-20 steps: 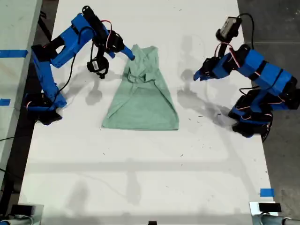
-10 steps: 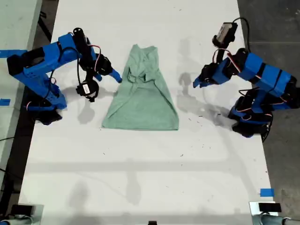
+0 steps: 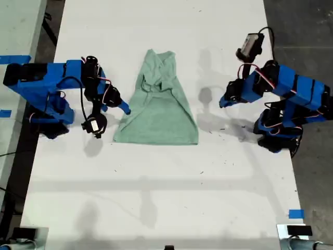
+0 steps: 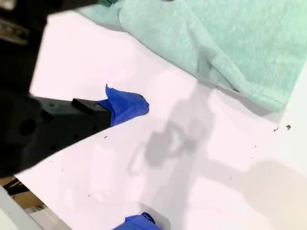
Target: Fold tshirt
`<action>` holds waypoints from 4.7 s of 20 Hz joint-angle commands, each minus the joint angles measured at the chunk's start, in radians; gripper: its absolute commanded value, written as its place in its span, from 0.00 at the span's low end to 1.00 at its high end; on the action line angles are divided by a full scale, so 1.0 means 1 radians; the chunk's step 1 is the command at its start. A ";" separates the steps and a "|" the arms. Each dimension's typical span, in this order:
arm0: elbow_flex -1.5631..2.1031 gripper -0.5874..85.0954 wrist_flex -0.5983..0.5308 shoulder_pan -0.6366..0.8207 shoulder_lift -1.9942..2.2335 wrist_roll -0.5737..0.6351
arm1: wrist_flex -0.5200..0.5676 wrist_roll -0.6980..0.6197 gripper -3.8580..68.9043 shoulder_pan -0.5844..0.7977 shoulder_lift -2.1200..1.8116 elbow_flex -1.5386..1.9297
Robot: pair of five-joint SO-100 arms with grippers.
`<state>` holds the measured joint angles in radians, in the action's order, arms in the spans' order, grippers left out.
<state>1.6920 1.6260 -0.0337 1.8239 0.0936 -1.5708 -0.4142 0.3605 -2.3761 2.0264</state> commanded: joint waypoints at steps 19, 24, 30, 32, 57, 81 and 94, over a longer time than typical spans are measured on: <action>0.087 0.34 -0.021 -0.078 0.129 -0.097 | 0.511 -0.107 0.43 -0.169 0.724 -0.043; 0.101 0.34 -0.034 -0.084 0.130 -0.101 | 0.546 -0.089 0.36 -0.169 0.865 -0.077; 0.120 0.33 -0.035 -0.095 0.152 -0.117 | 0.532 -0.069 0.03 -0.172 0.950 -0.135; 0.126 0.33 -0.035 -0.097 0.160 -0.120 | 0.482 -0.081 0.03 -0.175 0.948 -0.173; 0.126 0.33 -0.051 -0.109 0.161 -0.124 | 0.807 0.132 0.17 -0.202 1.198 -0.479; -0.081 0.34 -0.097 -0.127 -0.026 -0.058 | 0.164 0.094 0.48 -0.189 0.356 -0.341; -0.028 0.24 -0.479 -0.121 -0.520 -0.054 | 0.179 0.104 0.48 -0.213 0.354 -0.298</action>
<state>1.6720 1.1873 -0.1519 1.3208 0.0445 -1.4082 -0.3221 0.1611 -1.9650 1.7349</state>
